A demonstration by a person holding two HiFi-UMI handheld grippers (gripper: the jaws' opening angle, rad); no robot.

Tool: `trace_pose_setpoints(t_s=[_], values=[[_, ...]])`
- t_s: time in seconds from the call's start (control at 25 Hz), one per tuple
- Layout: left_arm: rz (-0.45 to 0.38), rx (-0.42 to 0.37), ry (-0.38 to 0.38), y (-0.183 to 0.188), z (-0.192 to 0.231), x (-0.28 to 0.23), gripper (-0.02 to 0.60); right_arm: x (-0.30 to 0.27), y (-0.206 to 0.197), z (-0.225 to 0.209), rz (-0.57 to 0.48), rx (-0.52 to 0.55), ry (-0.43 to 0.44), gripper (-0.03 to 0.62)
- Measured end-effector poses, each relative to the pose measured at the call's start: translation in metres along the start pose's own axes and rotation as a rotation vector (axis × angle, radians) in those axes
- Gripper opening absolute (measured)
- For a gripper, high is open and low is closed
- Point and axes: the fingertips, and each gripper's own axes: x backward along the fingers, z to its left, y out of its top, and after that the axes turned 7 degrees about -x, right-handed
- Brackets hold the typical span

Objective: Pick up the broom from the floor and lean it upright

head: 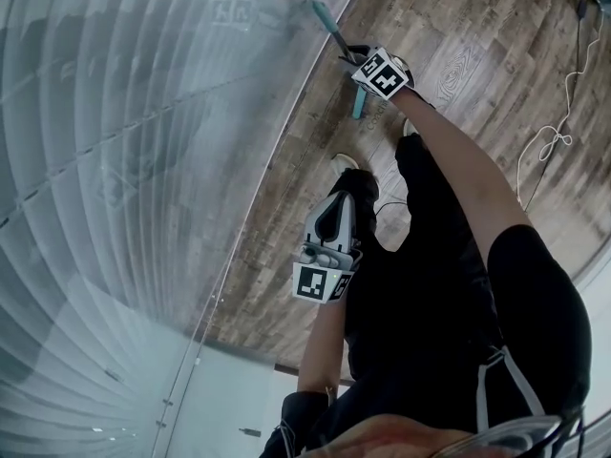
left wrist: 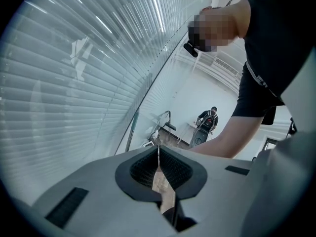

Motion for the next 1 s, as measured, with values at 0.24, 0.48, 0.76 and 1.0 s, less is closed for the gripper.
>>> trace_pose_setpoints(t_s=[0.24, 0.48, 0.76, 1.0], values=[[0.002, 0.011, -0.001, -0.001, -0.005, 0.003, 0.026, 0.007, 0.006, 0.001, -0.026, 0.001, -0.005, 0.153], [-0.017, 0.015, 0.012, 0.007, -0.011, 0.004, 0.026, 0.030, -0.007, -0.009, 0.001, -0.038, -0.057, 0.160], [-0.014, 0.015, -0.022, 0.023, -0.040, 0.016, 0.026, 0.107, -0.009, 0.006, -0.047, -0.093, -0.068, 0.161], [-0.001, -0.043, -0.046, 0.056, -0.062, 0.019, 0.026, 0.206, 0.024, 0.035, -0.159, -0.164, -0.063, 0.161]])
